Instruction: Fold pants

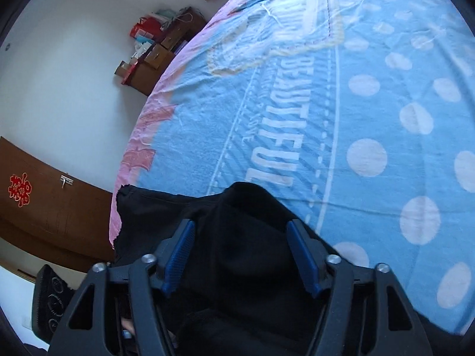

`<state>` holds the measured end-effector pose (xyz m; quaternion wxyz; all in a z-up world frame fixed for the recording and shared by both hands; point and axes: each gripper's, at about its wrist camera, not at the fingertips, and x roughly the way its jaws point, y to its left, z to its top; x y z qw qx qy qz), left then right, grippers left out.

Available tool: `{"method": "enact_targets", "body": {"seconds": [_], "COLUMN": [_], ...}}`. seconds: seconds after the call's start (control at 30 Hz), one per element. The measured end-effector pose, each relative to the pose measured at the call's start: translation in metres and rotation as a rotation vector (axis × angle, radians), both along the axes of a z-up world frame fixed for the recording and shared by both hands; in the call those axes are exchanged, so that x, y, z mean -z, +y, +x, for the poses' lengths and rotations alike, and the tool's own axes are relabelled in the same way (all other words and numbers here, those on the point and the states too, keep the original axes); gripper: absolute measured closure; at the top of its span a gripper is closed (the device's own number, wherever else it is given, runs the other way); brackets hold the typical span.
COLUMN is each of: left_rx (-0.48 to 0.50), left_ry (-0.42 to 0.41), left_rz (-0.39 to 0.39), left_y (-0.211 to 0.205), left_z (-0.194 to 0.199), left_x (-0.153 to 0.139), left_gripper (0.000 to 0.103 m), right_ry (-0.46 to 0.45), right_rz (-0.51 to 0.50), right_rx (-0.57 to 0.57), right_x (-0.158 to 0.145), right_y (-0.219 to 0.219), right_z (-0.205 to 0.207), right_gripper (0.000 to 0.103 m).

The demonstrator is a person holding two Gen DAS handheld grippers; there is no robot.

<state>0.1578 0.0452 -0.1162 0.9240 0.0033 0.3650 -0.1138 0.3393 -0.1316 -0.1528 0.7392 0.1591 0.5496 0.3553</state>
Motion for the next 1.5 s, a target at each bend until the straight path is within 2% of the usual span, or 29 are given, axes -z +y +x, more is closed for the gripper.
{"method": "enact_targets", "body": {"seconds": [0.13,0.2,0.33,0.47,0.57,0.93,1.03,1.17,1.27,1.33,1.4,1.5], "left_rx": [-0.057,-0.096,-0.148,-0.16,-0.157,-0.161,-0.158,-0.153,-0.159,-0.175,-0.202,-0.283], "left_ry": [-0.02,0.001,0.079,0.1,0.093,0.09,0.09,0.101,0.108,0.086,0.042,0.011], "left_rz": [0.004,0.036,0.048,0.097,0.113,0.105,0.106,0.112,0.125,0.131,0.138,0.163], "left_y": [0.018,0.027,0.037,0.036,0.032,0.036,0.036,0.037,0.038,0.043,0.058,0.094], "left_z": [-0.002,0.001,0.007,0.008,0.007,0.011,0.011,0.01,0.007,0.0,-0.01,-0.021], "left_x": [-0.005,0.003,0.023,0.036,0.039,0.041,0.041,0.04,0.036,0.027,0.013,-0.001], "left_gripper": [0.0,0.0,0.0,0.0,0.0,0.0,0.0,0.0,0.0,0.0,0.0,0.0], "right_ry": [-0.011,-0.021,-0.042,-0.063,-0.064,-0.039,-0.065,-0.143,-0.215,-0.264,-0.341,-0.431], "right_rz": [-0.005,-0.009,-0.018,-0.041,-0.08,-0.076,-0.103,-0.161,-0.147,-0.175,-0.212,-0.242], "right_rx": [-0.03,-0.042,-0.059,-0.038,-0.006,0.011,0.005,-0.006,-0.007,0.006,0.008,0.008], "right_x": [0.003,0.004,0.004,0.001,0.003,0.012,0.009,-0.001,-0.017,-0.031,-0.049,-0.071], "right_y": [0.008,0.011,0.017,0.02,0.022,0.022,0.025,0.031,0.029,0.025,0.021,0.008], "right_z": [0.002,0.002,0.001,0.002,0.007,0.015,0.012,0.003,-0.007,-0.014,-0.027,-0.054], "right_gripper": [0.063,0.072,0.082,0.094,0.095,0.098,0.098,0.098,0.096,0.089,0.053,0.05]}}
